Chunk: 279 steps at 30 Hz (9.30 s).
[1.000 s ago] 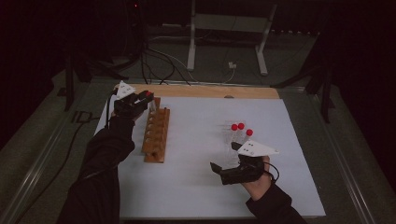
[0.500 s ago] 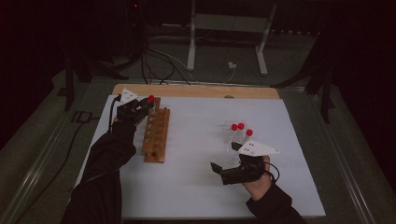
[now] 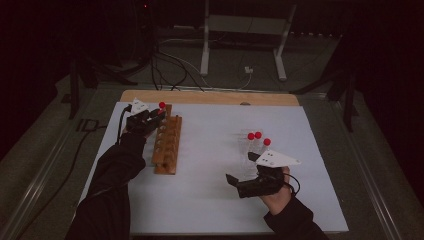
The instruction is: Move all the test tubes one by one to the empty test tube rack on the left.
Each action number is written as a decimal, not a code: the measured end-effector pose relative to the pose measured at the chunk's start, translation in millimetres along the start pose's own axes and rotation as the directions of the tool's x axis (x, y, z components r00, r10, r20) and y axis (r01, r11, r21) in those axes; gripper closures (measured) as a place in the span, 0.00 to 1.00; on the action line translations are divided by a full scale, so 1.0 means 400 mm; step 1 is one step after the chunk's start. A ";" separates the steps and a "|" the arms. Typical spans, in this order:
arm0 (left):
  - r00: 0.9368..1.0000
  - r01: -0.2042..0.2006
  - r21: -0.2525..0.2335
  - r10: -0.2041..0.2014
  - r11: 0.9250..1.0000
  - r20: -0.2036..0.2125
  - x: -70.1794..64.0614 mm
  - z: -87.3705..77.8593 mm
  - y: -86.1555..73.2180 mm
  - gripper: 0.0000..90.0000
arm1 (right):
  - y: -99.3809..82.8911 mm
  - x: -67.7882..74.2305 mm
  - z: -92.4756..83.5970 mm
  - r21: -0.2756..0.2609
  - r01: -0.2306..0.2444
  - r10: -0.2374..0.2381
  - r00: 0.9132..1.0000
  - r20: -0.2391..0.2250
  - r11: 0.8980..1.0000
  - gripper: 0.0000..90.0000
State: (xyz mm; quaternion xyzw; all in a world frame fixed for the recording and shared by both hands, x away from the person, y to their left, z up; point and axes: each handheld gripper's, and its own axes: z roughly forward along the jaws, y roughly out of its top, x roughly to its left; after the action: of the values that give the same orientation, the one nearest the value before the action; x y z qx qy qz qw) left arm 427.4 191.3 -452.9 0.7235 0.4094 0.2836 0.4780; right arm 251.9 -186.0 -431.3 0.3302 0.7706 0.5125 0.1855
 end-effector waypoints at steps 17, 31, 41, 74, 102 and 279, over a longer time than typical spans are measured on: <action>0.993 0.030 -0.022 -0.027 0.999 0.112 -0.029 -0.077 0.022 0.18 | 0.027 -0.052 -0.059 -0.059 -0.004 0.010 0.995 0.096 0.998 0.00; 0.944 -0.023 -0.053 0.040 0.998 0.328 -0.141 -0.171 0.015 0.03 | -0.027 -0.177 -0.088 -0.017 -0.091 0.092 0.961 0.261 0.996 0.00; 0.906 -0.063 -0.040 0.074 0.997 0.416 -0.207 -0.184 -0.006 0.03 | -0.068 -0.227 -0.047 0.029 -0.127 0.112 0.948 0.299 0.992 0.17; 0.889 -0.079 -0.006 0.073 0.997 0.452 -0.235 -0.164 -0.043 0.03 | -0.084 -0.273 0.043 0.140 -0.118 0.066 0.941 0.333 0.983 0.83; 0.859 -0.101 0.001 0.087 0.995 0.505 -0.262 -0.167 -0.016 0.03 | 0.025 -0.139 -0.022 0.023 0.018 -0.023 0.976 0.215 1.000 0.83; 0.997 -0.032 -0.066 0.037 0.997 0.071 -0.013 -0.097 0.044 0.80 | 0.003 -0.041 0.026 0.003 0.017 -0.017 1.000 -0.019 1.000 0.00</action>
State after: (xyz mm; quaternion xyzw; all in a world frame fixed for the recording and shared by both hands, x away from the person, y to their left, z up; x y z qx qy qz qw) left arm 399.2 200.8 -421.9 0.7244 0.3699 0.2789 0.5106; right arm 270.4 -190.1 -435.3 0.3191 0.7760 0.5127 0.1820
